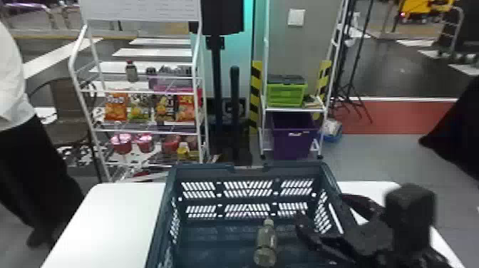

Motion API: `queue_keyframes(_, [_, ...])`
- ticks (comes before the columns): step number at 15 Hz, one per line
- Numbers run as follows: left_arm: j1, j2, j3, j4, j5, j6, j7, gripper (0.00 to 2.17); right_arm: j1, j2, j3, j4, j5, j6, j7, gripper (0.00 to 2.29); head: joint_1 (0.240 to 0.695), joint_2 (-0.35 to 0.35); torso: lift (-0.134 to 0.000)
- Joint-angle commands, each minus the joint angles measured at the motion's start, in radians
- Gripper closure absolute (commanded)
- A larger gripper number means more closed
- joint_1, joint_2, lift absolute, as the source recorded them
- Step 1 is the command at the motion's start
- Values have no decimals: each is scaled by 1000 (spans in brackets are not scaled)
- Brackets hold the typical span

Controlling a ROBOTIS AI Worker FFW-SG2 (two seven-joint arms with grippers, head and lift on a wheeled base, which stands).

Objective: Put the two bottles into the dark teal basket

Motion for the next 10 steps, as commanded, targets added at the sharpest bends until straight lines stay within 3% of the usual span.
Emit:
queue_keyframes(1, [-2,-2,-1,1,0,3,1,2148,202,4,-80,-1,-34,-329,0,2,499,0,0])
queue_keyframes(6, [-20,-2,-1,-28,0,70,2,2148,503,41,-131,100,-63,-854,-46,12,499,0,0])
queue_keyframes(10, [-35,-5,-2,-39,0,104,2,2148,602,44,-160,179,-183,-927,-37,12,499,0,0])
